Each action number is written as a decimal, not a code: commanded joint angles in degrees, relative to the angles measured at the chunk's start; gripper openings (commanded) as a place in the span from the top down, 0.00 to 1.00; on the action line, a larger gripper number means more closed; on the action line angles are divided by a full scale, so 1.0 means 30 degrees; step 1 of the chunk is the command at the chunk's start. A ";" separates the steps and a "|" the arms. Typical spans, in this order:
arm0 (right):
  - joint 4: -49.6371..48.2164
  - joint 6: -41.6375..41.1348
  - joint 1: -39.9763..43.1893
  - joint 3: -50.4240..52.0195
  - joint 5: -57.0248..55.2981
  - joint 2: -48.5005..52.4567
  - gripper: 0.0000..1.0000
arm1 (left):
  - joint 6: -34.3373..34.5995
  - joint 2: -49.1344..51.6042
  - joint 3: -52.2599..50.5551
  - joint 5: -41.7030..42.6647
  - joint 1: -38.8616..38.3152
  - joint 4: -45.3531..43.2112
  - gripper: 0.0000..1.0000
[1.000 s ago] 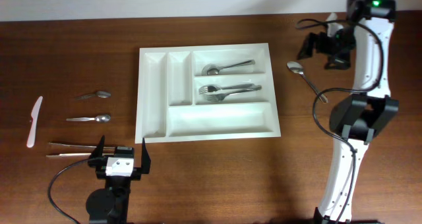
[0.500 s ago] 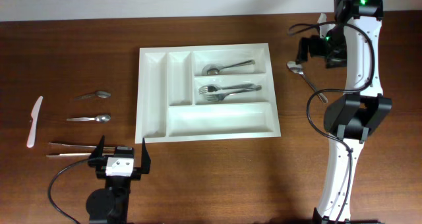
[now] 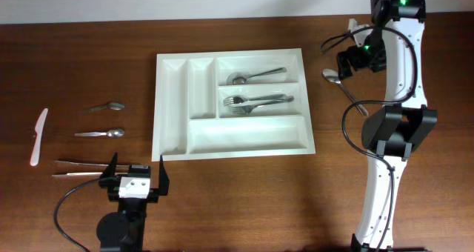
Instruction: Pack container
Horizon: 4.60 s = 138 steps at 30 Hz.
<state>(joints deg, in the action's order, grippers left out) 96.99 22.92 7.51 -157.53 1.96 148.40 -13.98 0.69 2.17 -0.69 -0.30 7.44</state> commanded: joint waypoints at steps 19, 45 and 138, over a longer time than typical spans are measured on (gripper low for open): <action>-0.2579 0.5705 0.0306 0.4444 -0.0386 -0.0262 0.02 | -0.0233 -0.0080 -0.0124 -0.0066 0.0066 -0.0058 0.01; -0.5654 0.5202 0.0219 0.7337 0.0197 -0.0255 0.04 | -0.0226 -0.0080 -0.0124 -0.0066 0.0066 -0.0058 0.01; -0.6564 0.3701 0.0073 0.9683 -0.1399 0.0058 0.00 | -0.0233 -0.0080 -0.0124 -0.0066 0.0066 -0.0058 0.01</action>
<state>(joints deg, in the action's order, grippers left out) 77.06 34.98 8.03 -130.58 -2.17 147.04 -13.98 0.69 2.17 -0.69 -0.30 7.44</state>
